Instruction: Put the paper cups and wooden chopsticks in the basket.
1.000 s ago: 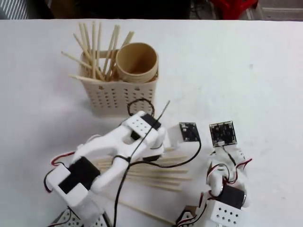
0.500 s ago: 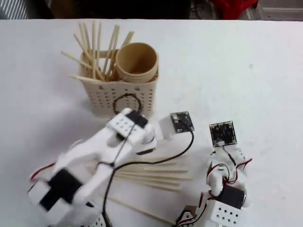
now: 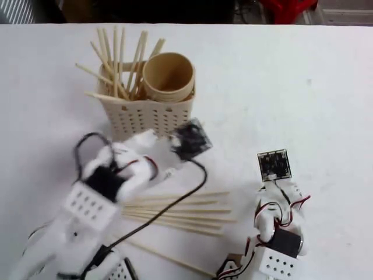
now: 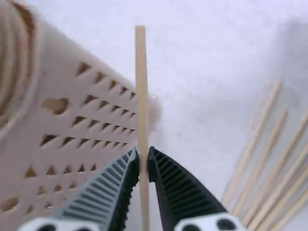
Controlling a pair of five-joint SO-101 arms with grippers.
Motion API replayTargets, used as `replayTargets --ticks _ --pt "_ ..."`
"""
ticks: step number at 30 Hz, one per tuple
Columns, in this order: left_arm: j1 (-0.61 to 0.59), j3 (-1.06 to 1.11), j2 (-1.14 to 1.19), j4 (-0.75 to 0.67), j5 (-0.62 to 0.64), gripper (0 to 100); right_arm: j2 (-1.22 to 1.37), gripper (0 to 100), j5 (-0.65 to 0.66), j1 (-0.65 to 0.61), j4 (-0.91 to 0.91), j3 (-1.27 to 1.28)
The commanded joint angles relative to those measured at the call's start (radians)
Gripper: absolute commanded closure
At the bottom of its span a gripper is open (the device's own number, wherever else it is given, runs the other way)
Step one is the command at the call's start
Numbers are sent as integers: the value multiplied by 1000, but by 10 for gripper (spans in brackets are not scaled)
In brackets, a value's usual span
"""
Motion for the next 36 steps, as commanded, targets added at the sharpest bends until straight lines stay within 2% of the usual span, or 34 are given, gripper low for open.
replayTargets --ticks 1,4,11,15,19,23,26,31,33,36 --pt "-41 -51 -173 -12 37 976 -8 974 3 7 2 6" --pt "-54 -114 -277 -6 92 976 -8 974 3 7 2 6" --pt "-91 -338 -349 -29 97 976 -8 974 3 7 2 6" --pt "-94 -427 -348 -160 97 976 -8 974 3 7 2 6" --pt "-94 -460 -325 -356 97 976 -8 974 3 7 2 6" --pt "-165 -462 -216 -523 112 976 -8 974 3 7 2 6" --pt "-254 -505 -93 -569 236 974 -8 974 3 7 2 6" --pt "-409 -597 85 -565 557 973 -8 974 3 7 2 6" --pt "-426 -606 127 -565 608 972 -8 974 3 7 2 6" --pt "-423 -605 174 -566 606 972 -8 974 3 7 2 6"
